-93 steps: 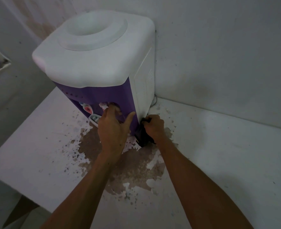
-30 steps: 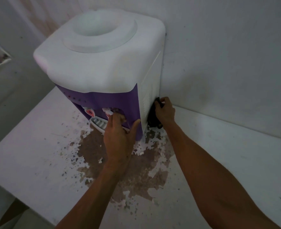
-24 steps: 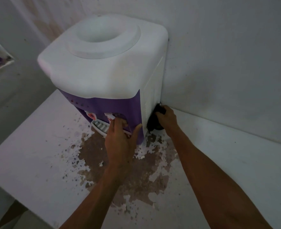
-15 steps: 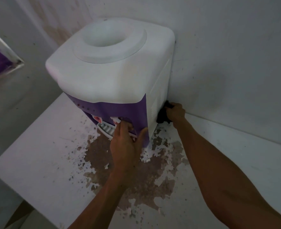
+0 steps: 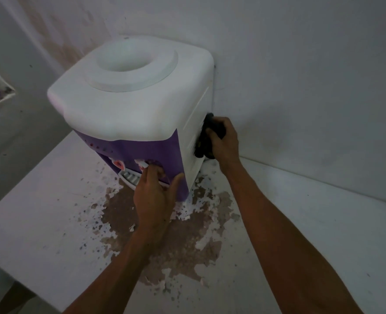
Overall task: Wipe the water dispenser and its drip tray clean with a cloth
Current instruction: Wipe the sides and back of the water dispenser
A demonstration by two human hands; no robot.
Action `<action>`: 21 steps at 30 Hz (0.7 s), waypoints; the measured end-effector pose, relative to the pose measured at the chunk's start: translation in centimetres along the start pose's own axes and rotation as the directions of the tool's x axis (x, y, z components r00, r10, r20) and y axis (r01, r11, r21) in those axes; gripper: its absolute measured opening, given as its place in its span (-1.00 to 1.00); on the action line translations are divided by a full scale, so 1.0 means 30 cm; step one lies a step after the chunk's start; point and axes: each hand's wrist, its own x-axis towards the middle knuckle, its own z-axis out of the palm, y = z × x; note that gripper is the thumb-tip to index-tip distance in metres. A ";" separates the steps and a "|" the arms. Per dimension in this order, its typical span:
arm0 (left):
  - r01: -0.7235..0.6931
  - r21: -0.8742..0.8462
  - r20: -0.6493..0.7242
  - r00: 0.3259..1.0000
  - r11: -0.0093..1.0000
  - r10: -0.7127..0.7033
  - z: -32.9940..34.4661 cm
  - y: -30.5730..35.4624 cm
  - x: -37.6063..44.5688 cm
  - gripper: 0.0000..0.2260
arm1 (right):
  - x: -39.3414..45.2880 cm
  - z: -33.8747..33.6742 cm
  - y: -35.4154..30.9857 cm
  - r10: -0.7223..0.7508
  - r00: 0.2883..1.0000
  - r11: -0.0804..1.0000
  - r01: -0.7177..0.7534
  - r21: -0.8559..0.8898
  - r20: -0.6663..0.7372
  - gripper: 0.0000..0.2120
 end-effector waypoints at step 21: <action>0.031 0.029 0.002 1.000 0.999 -0.031 -0.001 0.005 0.001 -0.61 | -0.262 0.033 -0.019 -0.046 0.995 0.996 0.053 -0.077 0.090 -0.80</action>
